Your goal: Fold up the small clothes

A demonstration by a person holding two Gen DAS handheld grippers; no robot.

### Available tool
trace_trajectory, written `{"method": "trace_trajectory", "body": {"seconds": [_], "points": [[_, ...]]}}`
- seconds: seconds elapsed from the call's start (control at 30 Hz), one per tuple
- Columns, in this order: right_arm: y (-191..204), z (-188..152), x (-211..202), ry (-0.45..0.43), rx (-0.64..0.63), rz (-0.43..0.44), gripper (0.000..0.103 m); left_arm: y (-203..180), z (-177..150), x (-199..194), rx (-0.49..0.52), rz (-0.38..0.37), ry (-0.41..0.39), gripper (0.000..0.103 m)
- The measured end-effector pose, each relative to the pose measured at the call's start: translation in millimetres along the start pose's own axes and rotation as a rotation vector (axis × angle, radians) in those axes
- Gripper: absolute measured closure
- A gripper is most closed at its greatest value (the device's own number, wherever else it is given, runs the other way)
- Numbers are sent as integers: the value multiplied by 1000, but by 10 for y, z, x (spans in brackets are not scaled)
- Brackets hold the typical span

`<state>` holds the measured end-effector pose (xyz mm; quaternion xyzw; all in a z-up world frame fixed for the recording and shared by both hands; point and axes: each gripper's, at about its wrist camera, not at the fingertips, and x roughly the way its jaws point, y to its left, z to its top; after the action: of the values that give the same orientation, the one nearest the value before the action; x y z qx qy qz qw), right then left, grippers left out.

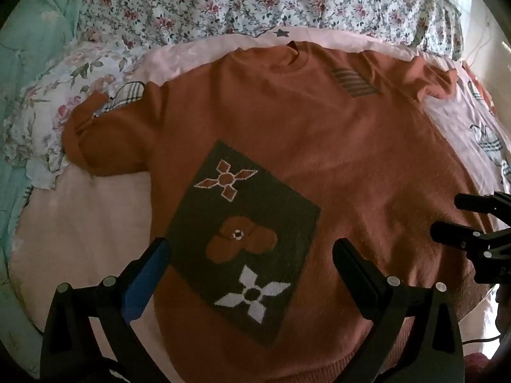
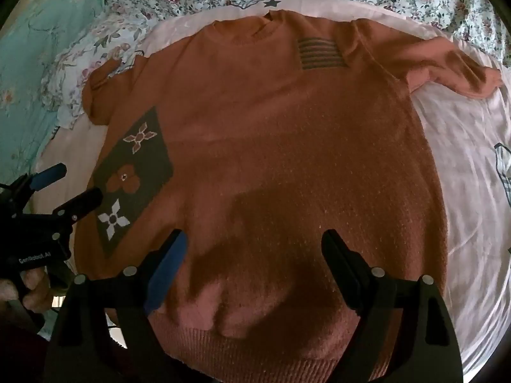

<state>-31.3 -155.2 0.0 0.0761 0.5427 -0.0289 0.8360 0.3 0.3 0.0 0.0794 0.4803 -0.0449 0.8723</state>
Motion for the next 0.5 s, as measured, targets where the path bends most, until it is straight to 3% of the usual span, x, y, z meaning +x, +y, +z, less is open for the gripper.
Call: {"method": "trace_trajectory", "body": {"seconds": [0.5], "points": [[3, 18, 24, -4, -2, 2, 17, 3, 43, 36, -2, -2, 6, 2]]}}
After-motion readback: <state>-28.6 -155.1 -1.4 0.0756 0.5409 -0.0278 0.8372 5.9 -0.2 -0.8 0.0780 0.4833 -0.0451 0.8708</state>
